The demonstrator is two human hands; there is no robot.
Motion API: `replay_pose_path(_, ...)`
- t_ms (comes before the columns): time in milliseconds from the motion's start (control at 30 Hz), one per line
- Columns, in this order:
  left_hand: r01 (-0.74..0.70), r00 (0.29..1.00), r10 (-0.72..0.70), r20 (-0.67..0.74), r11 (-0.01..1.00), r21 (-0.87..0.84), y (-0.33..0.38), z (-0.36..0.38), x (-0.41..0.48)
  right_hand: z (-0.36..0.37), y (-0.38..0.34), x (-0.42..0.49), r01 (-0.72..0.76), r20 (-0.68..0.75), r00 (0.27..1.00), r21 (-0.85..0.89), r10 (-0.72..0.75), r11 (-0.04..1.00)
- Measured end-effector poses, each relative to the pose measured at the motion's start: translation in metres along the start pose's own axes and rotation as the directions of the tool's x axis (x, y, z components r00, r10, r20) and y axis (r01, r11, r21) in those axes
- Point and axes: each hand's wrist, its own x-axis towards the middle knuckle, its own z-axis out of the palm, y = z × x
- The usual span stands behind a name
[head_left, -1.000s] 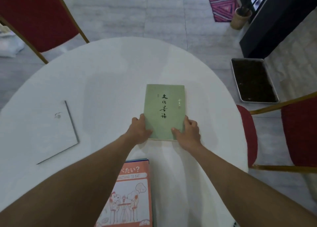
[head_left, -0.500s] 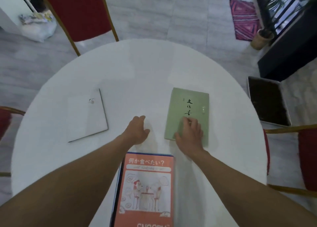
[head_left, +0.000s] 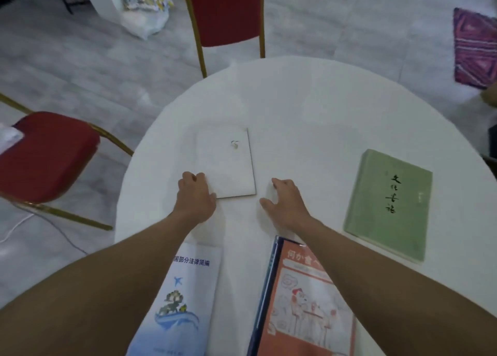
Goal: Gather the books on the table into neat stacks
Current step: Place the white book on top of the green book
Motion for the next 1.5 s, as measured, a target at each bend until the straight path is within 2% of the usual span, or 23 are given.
replay_pose_path(267, 0.138, 0.99, -0.134, 0.033, 0.953, -0.27, -0.012, -0.006, 0.023, 0.031, -0.045, 0.021, -0.078, 0.016, 0.997, 0.078, 0.077, 0.994)
replay_pose_path(367, 0.254, 0.967, -0.234, 0.1, 0.889, -0.38, -0.01, -0.008, 0.028, 0.034, -0.044, 0.022, -0.097, 0.012, 0.995, 0.093, 0.096, 0.991)
replay_pose_path(467, 0.335, 0.942, -0.288, 0.173, 0.772, -0.54, -0.007, -0.014, 0.03, 0.027, -0.041, 0.022, -0.121, 0.05, 0.992, 0.224, 0.113, 0.967)
replay_pose_path(600, 0.278, 0.96, -0.217, 0.178, 0.654, -0.704, 0.012, -0.021, 0.026, 0.019, -0.038, 0.012, -0.166, 0.069, 0.986, 0.367, 0.151, 0.916)
replay_pose_path(700, 0.24, 0.971, -0.157, 0.182, 0.603, -0.761, 0.038, -0.025, 0.018, 0.011, -0.034, 0.002, -0.24, 0.071, 0.968, 0.518, 0.239, 0.821)
replay_pose_path(767, 0.188, 0.981, -0.09, 0.171, 0.636, -0.749, 0.056, -0.024, 0.011, -0.002, -0.028, -0.004, -0.266, 0.078, 0.957, 0.625, 0.28, 0.734)
replay_pose_path(867, 0.111, 0.987, 0.005, 0.162, 0.71, -0.696, 0.084, -0.016, -0.001, -0.029, -0.009, -0.013, -0.209, 0.013, 0.957, 0.724, 0.29, 0.657)
replay_pose_path(1000, 0.0, 0.975, 0.133, 0.178, 0.801, -0.599, 0.138, 0.009, -0.02, -0.066, 0.031, -0.035, -0.151, -0.137, 0.921, 0.738, 0.365, 0.658)
replay_pose_path(1100, -0.141, 0.955, 0.247, 0.164, 0.865, -0.482, 0.183, 0.037, -0.034, -0.092, 0.071, -0.054, -0.146, -0.223, 0.874, 0.727, 0.432, 0.671)
replay_pose_path(1233, -0.303, 0.9, 0.391, 0.193, 0.879, -0.369, 0.233, 0.077, -0.05, -0.121, 0.121, -0.074, -0.162, -0.322, 0.805, 0.689, 0.499, 0.707)
replay_pose_path(1333, -0.371, 0.871, 0.444, 0.209, 0.875, -0.31, 0.26, 0.101, -0.056, -0.136, 0.154, -0.08, -0.205, -0.352, 0.768, 0.656, 0.535, 0.726)
replay_pose_path(1500, -0.393, 0.863, 0.445, 0.239, 0.889, -0.236, 0.281, 0.127, -0.055, -0.141, 0.191, -0.074, -0.326, -0.361, 0.737, 0.551, 0.572, 0.768)
